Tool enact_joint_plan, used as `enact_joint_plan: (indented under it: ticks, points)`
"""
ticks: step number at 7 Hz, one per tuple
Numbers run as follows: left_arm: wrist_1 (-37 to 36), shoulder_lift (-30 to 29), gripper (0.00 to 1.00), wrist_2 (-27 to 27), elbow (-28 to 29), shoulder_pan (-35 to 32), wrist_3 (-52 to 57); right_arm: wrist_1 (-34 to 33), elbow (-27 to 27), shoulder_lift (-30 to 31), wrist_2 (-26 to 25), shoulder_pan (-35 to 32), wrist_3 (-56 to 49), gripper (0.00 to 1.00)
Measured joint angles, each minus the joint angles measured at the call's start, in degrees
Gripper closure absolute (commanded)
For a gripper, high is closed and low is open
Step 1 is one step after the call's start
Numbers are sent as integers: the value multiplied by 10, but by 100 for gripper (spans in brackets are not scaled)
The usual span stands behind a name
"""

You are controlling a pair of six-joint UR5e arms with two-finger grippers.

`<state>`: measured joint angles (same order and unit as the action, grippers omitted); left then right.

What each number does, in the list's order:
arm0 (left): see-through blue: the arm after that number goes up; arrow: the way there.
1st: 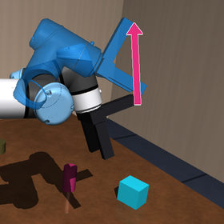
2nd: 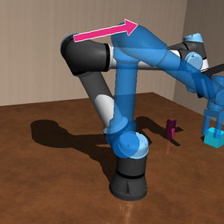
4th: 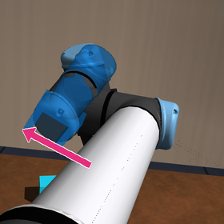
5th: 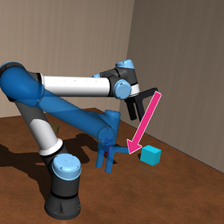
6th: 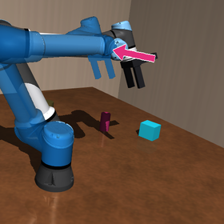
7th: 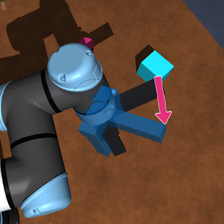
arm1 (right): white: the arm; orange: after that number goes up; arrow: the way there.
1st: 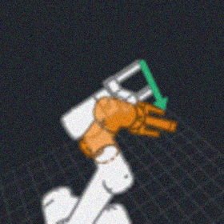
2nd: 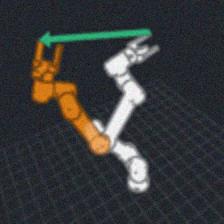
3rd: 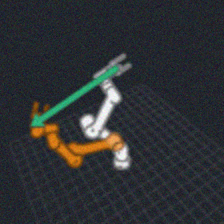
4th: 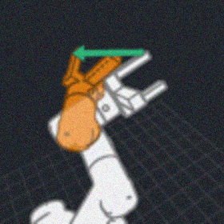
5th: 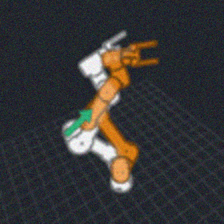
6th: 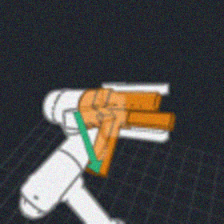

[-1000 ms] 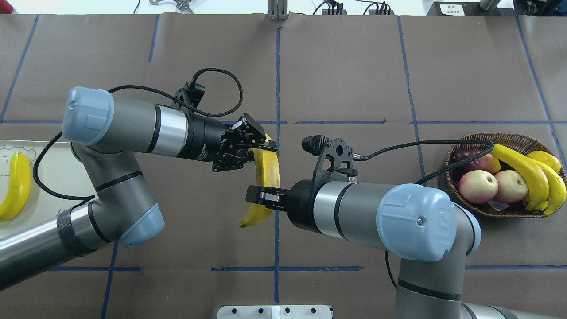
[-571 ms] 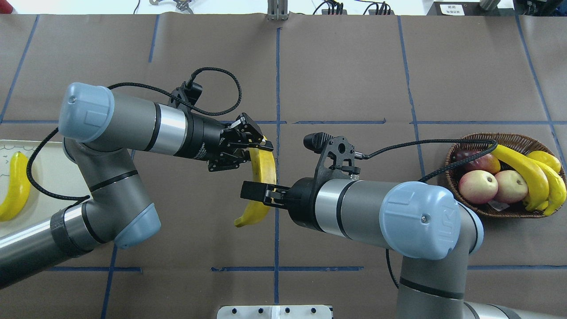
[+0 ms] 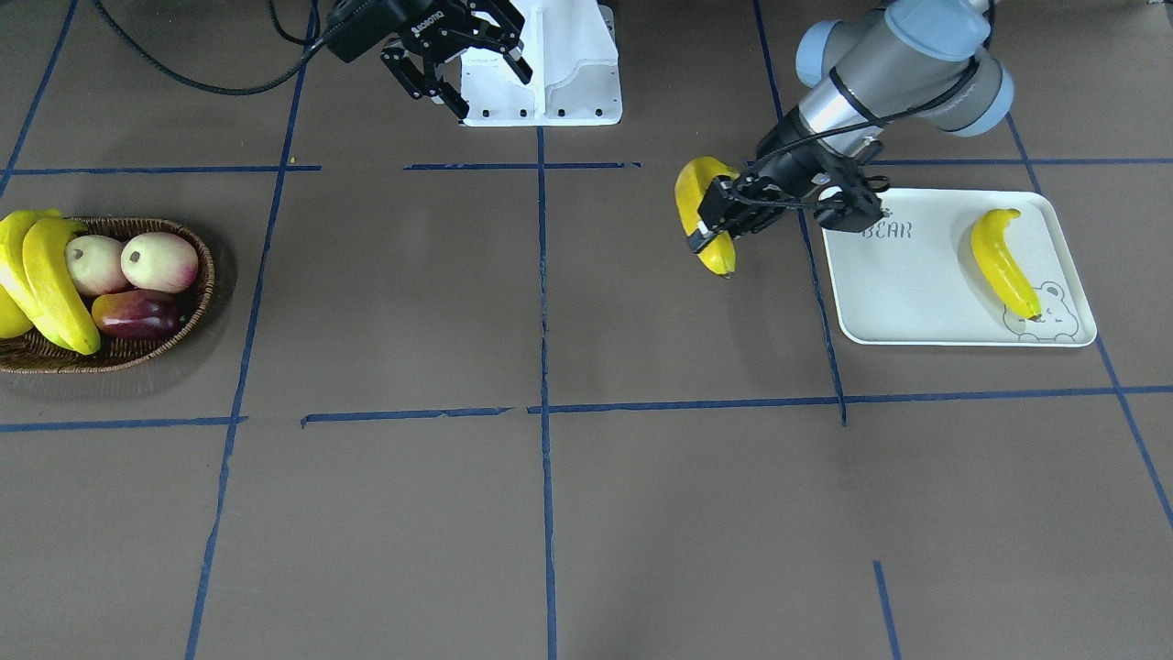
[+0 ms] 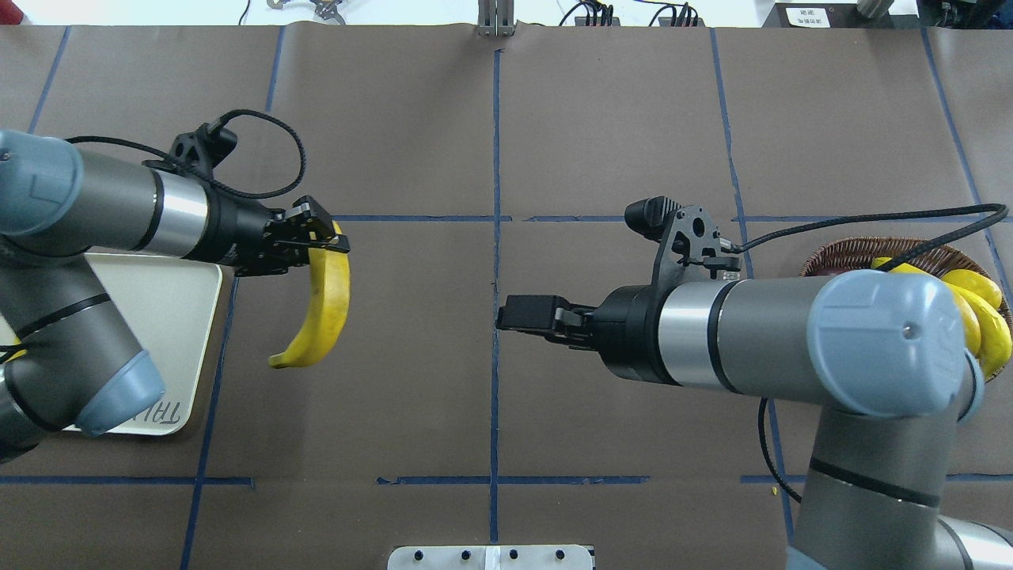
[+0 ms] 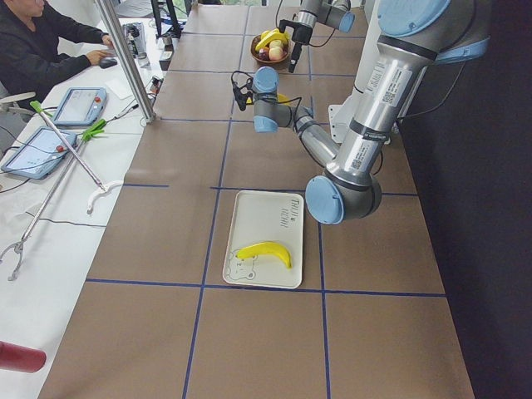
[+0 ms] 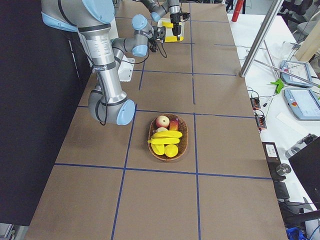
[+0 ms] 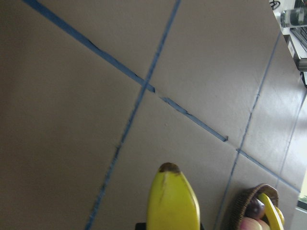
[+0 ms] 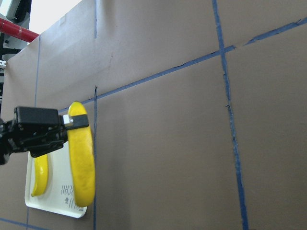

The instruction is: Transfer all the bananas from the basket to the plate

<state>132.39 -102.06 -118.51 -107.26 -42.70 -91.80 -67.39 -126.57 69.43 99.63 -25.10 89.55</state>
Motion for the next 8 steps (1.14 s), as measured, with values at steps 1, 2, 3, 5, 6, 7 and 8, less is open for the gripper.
enact_joint_plan:
  ticks: [1,2,3,5,6,7,8]
  points:
    - [-15,78,100,3,-25,-12,70,-3,-6,23,30,-29,-4,0]
    - [-21,152,100,13,-38,-22,135,-3,-12,47,51,-52,-9,0]
    - [-22,204,100,31,-37,-31,192,0,-14,67,62,-68,-14,0]
    - [-21,240,92,68,-3,-48,252,4,-15,89,69,-85,-17,0]
    - [-20,241,48,85,17,-51,260,4,-14,92,69,-88,-17,0]
    - [-20,239,0,96,30,-51,263,4,-14,92,68,-89,-17,0]
    - [-19,238,0,99,35,-52,263,4,-15,93,68,-90,-17,0]
